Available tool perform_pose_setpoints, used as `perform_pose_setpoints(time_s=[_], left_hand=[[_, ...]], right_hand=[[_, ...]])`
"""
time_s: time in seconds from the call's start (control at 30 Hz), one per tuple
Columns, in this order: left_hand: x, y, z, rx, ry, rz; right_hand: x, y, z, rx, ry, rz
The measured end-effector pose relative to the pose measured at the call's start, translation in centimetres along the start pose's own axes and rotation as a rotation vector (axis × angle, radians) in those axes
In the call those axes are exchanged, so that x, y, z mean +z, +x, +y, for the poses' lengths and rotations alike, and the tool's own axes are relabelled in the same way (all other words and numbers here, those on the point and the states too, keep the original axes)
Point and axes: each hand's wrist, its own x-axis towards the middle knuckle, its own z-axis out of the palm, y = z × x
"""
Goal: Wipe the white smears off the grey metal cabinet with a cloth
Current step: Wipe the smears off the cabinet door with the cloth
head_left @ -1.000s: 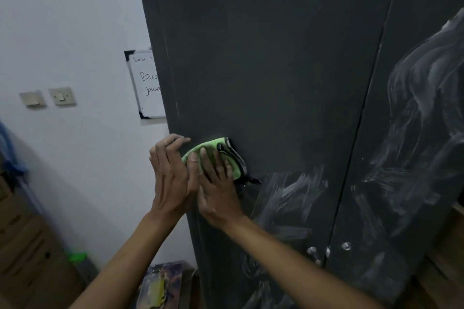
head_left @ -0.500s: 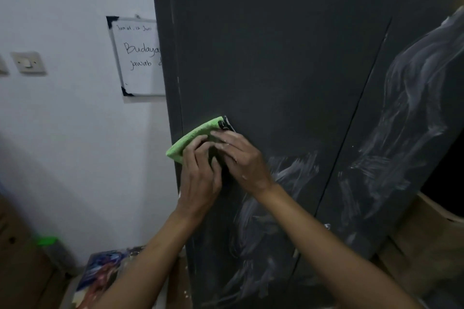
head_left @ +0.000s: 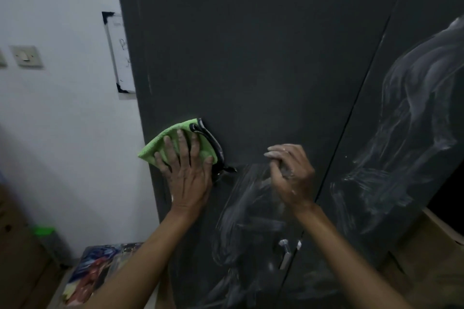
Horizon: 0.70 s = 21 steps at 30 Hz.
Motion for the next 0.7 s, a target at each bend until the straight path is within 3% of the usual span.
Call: perform_pose_setpoints(time_s=[0.27, 0.53, 0.7], left_hand=[[0.7, 0.3, 2.2, 0.016, 0.046, 0.000], [4.2, 0.3, 13.0, 0.369, 0.168, -0.037], [6.5, 0.7, 19.4, 0.589, 0.109, -0.065]], right_hand=[[-3.7, 0.2, 6.2, 0.108, -0.040, 0.167], [-6.3, -0.5, 10.6, 0.144, -0.040, 0.214], [-9.7, -1.1, 12.8, 0.182, -0.068, 0.221]])
